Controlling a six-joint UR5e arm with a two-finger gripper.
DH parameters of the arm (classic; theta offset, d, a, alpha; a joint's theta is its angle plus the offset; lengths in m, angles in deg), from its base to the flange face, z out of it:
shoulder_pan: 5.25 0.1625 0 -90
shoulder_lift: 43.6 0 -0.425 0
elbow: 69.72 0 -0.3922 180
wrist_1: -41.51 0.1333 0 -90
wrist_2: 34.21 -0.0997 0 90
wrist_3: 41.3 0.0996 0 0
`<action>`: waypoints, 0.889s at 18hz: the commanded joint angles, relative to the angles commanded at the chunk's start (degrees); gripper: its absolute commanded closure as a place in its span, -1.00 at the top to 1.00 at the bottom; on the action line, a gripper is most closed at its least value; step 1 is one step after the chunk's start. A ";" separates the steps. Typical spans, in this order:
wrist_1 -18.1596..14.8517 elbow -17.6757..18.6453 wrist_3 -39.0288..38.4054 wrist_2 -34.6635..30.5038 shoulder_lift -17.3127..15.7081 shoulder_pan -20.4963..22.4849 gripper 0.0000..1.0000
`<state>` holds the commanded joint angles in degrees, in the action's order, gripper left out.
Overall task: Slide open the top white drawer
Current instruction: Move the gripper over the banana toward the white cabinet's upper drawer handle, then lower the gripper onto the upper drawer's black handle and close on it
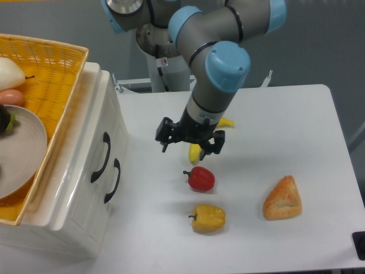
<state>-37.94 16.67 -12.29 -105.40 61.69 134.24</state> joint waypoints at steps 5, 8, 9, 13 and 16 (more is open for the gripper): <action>-0.79 -0.70 -2.37 0.61 0.96 -2.99 1.00; -0.97 -2.80 -5.53 0.79 2.28 -5.01 1.00; -1.14 -3.33 -5.98 0.88 2.72 -5.45 1.00; -1.32 -3.87 -6.16 2.28 3.16 -6.24 1.00; -1.41 -3.61 -6.16 2.20 3.34 -7.47 1.00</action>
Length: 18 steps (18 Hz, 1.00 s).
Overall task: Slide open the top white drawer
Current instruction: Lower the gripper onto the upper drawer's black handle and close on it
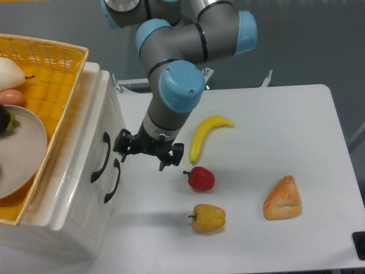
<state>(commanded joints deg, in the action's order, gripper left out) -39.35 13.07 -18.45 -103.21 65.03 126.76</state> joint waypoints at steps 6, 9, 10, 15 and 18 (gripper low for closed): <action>0.09 0.18 0.00 0.09 0.00 -1.32 1.00; 0.09 0.26 0.09 0.18 0.00 -1.41 1.00; 0.09 0.27 0.00 0.18 0.00 -1.41 1.00; 0.09 0.44 -0.09 0.79 0.00 -1.41 1.00; 0.09 0.62 -0.17 0.79 0.00 -1.50 1.00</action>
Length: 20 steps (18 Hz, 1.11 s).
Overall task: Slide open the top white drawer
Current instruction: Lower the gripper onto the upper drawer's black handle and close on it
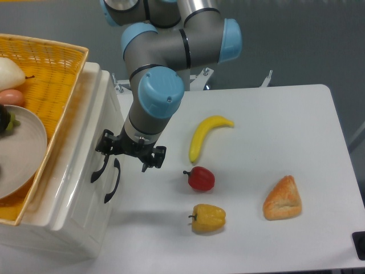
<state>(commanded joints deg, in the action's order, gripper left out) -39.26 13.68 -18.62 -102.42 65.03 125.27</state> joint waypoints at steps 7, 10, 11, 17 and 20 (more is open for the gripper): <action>-0.09 0.26 -0.70 0.00 0.00 -0.62 1.00; -0.09 0.97 -0.70 0.00 0.00 -0.70 1.00; 0.00 1.14 -0.70 -0.09 0.00 -0.79 1.00; 0.09 1.58 -1.14 -0.18 0.00 -0.88 1.00; 0.26 1.58 -1.14 -0.44 0.00 -0.88 1.00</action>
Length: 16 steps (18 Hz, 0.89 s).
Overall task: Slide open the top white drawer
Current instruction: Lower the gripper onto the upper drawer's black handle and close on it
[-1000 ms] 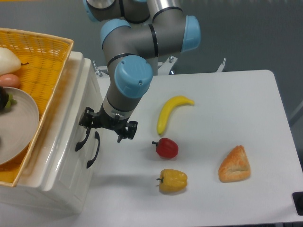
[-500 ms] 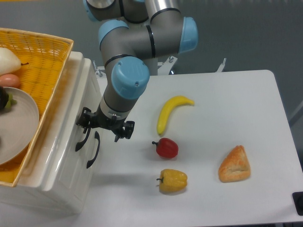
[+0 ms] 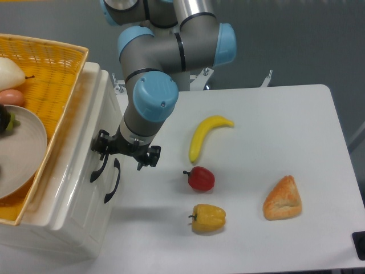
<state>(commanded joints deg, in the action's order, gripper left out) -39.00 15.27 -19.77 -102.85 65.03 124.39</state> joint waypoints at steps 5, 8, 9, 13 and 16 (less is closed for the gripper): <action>0.26 0.00 0.00 -0.70 -0.26 0.00 0.84; 0.26 -0.09 -0.09 -2.54 -0.53 -1.05 0.60; 0.26 -0.09 -0.09 -2.98 -0.53 -1.40 0.56; 0.35 -0.18 0.00 -3.16 -0.53 -1.41 0.44; 0.35 -0.26 0.00 -3.08 -0.62 -1.41 0.37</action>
<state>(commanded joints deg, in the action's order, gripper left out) -38.65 15.00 -19.77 -105.93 64.41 122.98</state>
